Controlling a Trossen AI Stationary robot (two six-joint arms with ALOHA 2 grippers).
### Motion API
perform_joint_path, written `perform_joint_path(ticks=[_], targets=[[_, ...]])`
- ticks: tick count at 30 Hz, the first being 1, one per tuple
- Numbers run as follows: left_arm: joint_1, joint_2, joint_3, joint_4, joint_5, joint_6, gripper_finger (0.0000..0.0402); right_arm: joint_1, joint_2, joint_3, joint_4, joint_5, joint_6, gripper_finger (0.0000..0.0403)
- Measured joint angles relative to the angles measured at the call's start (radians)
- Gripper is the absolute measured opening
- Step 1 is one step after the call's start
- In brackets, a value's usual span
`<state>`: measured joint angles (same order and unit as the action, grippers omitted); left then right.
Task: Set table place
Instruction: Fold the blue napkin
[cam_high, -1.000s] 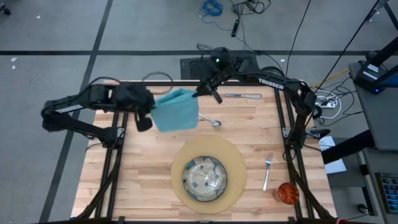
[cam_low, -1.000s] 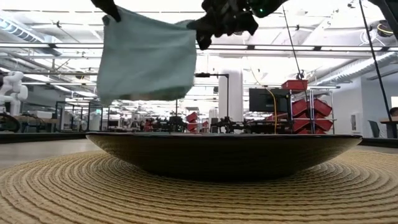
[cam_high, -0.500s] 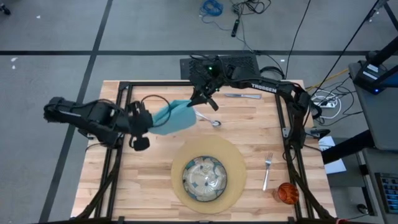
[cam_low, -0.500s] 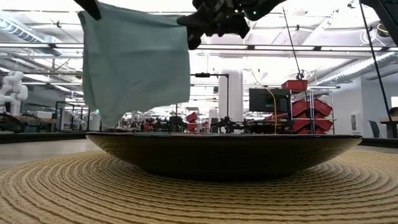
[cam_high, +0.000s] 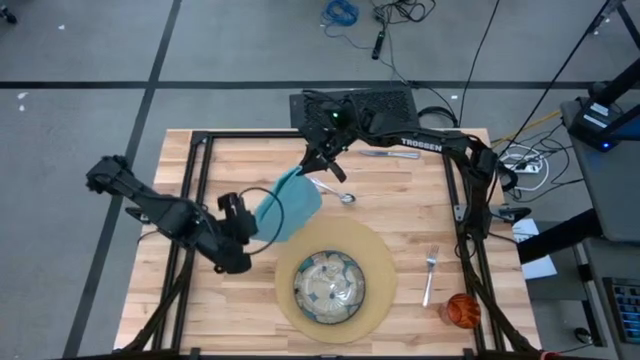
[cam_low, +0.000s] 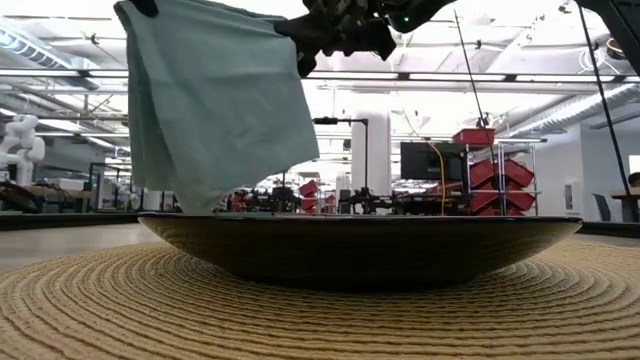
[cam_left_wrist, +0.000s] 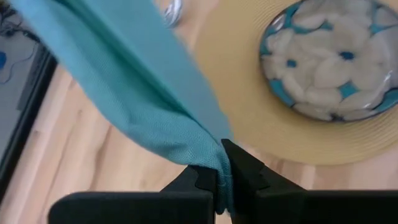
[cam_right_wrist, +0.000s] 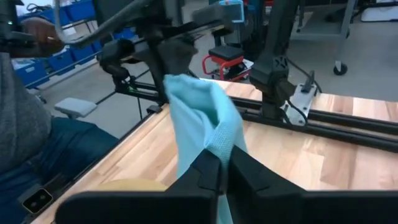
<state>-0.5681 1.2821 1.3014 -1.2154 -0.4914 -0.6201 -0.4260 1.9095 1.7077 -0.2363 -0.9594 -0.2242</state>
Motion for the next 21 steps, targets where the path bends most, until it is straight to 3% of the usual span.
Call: perform_joint_path(ticks=[9, 15, 21], targets=[[0.005, 0.038, 0.000, 0.004, -0.065, 0.033, 0.0000, 0.002, -0.002, 0.000, -0.064, 0.027, -0.024, 0.0000], [0.027, 0.038, 0.000, -0.109, -0.131, 0.007, 0.0000, 0.014, -0.024, 0.001, -0.249, 0.109, -0.139, 0.0000], [0.049, 0.032, -0.001, -0.133, -0.173, 0.027, 0.0000, 0.029, -0.066, -0.003, -0.269, 0.155, -0.150, 0.0000]])
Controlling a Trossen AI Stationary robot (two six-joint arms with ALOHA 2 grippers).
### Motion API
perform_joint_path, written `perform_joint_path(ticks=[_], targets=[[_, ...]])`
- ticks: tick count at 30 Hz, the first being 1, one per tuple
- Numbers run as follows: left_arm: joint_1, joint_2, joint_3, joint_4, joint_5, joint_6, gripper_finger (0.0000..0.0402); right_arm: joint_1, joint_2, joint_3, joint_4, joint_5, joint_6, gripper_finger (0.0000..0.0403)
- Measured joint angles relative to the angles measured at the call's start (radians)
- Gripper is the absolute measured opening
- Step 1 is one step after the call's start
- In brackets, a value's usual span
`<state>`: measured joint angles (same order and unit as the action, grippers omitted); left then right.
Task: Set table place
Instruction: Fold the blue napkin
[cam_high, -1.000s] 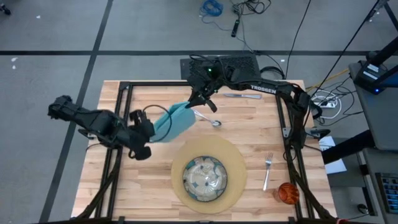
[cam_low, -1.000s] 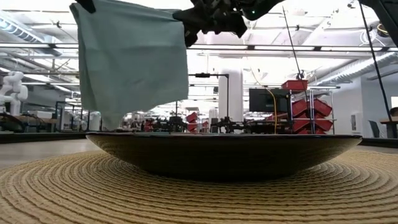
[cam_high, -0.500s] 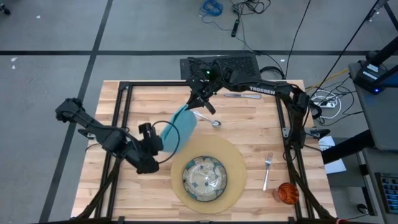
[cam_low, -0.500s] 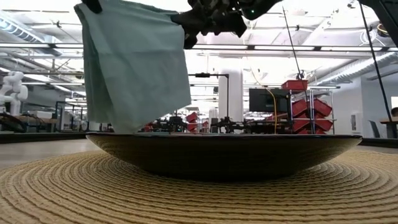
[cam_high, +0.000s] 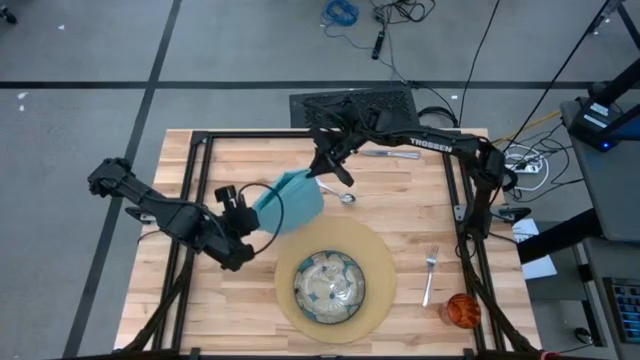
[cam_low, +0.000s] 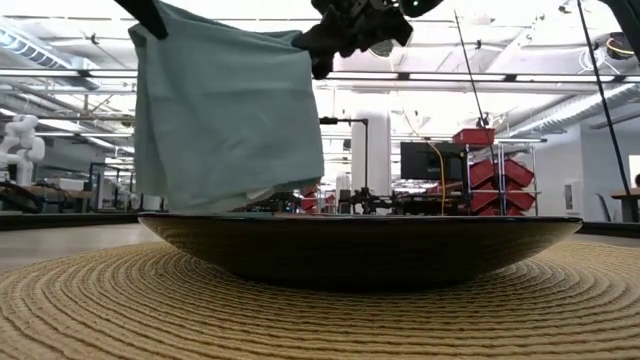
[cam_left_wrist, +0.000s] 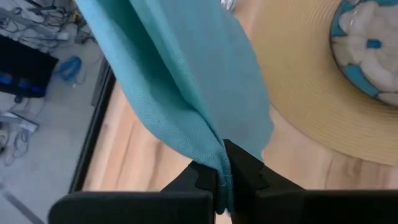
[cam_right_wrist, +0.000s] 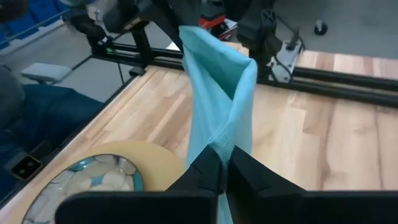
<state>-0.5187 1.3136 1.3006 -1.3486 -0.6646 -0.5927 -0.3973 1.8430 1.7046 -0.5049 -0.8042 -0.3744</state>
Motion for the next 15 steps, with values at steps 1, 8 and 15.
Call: perform_joint_path(ticks=[1, 8, 15], targets=[[0.006, 0.000, 0.000, -0.006, -0.009, 0.009, 0.0000, 0.001, -0.006, 0.000, -0.001, 0.009, 0.000, 0.0000], [0.139, -0.055, -0.126, 0.059, -0.040, 0.098, 0.0000, -0.051, -0.017, -0.002, 0.007, 0.023, 0.046, 0.0000], [0.351, -0.194, -0.313, 0.337, 0.029, 0.324, 0.0000, -0.109, -0.008, -0.003, 0.015, 0.024, 0.056, 0.0000]])
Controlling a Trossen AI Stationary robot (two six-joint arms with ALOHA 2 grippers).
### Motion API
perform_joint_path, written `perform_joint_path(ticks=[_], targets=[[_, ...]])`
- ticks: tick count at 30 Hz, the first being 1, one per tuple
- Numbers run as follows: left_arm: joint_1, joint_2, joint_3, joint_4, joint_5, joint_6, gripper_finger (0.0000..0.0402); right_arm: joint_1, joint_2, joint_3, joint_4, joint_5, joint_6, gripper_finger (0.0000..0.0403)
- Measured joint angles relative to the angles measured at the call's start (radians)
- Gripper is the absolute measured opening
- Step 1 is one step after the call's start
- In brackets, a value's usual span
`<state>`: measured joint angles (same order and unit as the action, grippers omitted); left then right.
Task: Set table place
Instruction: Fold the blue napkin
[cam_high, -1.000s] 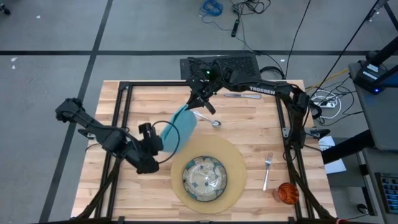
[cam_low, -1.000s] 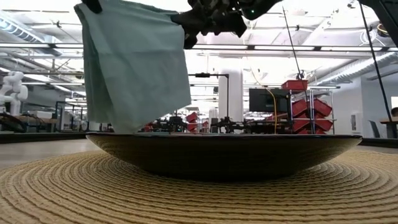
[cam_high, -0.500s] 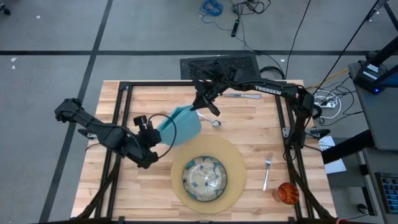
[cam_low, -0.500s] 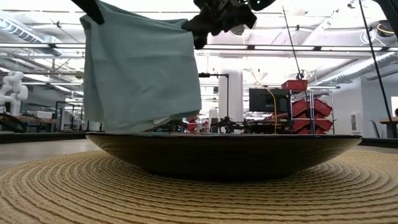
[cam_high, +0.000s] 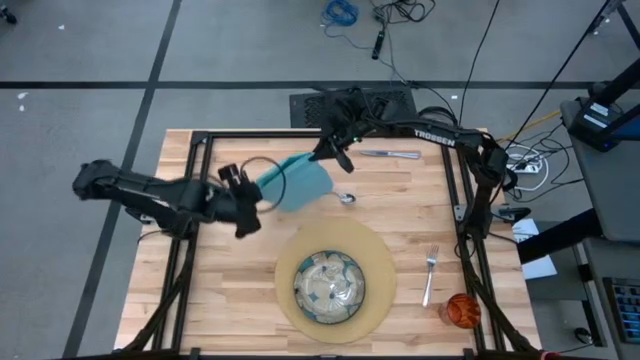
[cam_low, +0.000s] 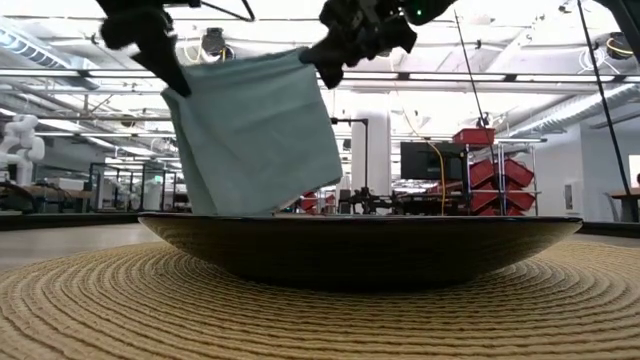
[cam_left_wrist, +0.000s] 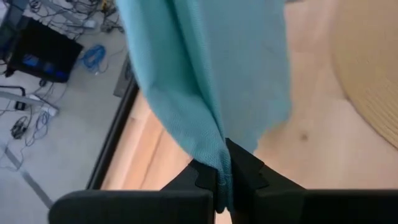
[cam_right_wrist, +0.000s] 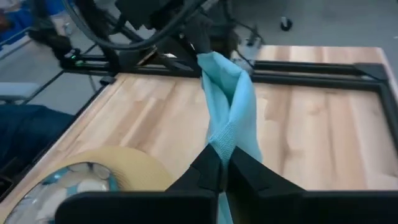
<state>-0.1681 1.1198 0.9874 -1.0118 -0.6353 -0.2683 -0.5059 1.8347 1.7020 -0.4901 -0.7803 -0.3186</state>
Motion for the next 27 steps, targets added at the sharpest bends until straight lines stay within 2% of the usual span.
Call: perform_joint_path(ticks=[6, 9, 13, 18, 22, 27], targets=[[0.242, -0.082, -0.045, 0.191, 0.134, 0.269, 0.0000, -0.064, 0.000, 0.000, 0.032, -0.003, 0.012, 0.0000], [0.347, -0.085, -0.044, 0.233, 0.183, 0.365, 0.0000, -0.086, 0.000, 0.000, 0.075, -0.003, 0.030, 0.0000], [0.446, -0.079, -0.041, 0.254, 0.199, 0.446, 0.0000, -0.090, 0.002, 0.000, 0.102, -0.003, 0.031, 0.0000], [0.490, -0.080, -0.041, 0.258, 0.255, 0.465, 0.0000, -0.083, 0.061, 0.002, 0.057, -0.011, 0.024, 0.0000], [0.477, -0.070, -0.057, 0.247, 0.366, 0.457, 0.0000, -0.050, 0.142, 0.002, -0.022, -0.006, -0.018, 0.0000], [0.437, -0.059, -0.124, 0.242, 0.425, 0.430, 0.0000, 0.007, 0.175, 0.001, -0.065, 0.013, -0.072, 0.0000]])
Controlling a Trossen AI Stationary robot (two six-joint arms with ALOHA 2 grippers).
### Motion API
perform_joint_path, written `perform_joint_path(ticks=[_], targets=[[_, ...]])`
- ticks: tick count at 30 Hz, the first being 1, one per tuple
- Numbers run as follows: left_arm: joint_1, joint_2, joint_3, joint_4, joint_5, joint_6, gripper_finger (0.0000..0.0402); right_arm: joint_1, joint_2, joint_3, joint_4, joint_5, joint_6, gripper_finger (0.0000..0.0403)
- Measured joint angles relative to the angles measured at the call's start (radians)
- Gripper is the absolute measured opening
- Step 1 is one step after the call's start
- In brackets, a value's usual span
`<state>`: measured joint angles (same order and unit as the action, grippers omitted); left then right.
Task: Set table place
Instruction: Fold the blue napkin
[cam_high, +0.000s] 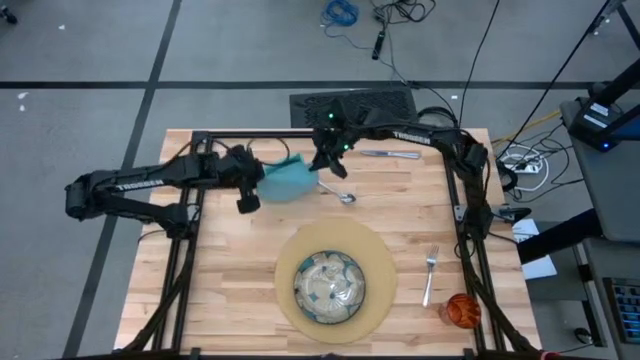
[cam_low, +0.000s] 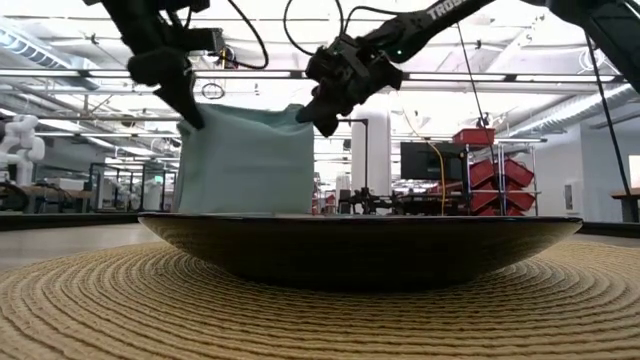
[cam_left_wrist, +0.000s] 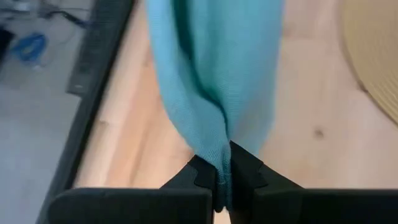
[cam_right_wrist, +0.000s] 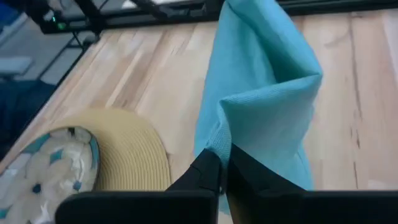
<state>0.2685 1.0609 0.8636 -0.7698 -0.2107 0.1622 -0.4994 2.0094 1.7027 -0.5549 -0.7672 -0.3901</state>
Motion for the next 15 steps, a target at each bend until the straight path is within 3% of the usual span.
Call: perform_joint_path(ticks=[8, 15], targets=[[-0.082, 0.000, -0.110, 0.029, 0.017, -0.049, 0.0000, 0.071, 0.000, 0.000, -0.045, 0.051, -0.024, 0.0000], [-0.115, 0.000, -0.152, 0.107, 0.081, -0.050, 0.0000, 0.091, 0.000, -0.088, -0.081, 0.090, -0.009, 0.0000]])
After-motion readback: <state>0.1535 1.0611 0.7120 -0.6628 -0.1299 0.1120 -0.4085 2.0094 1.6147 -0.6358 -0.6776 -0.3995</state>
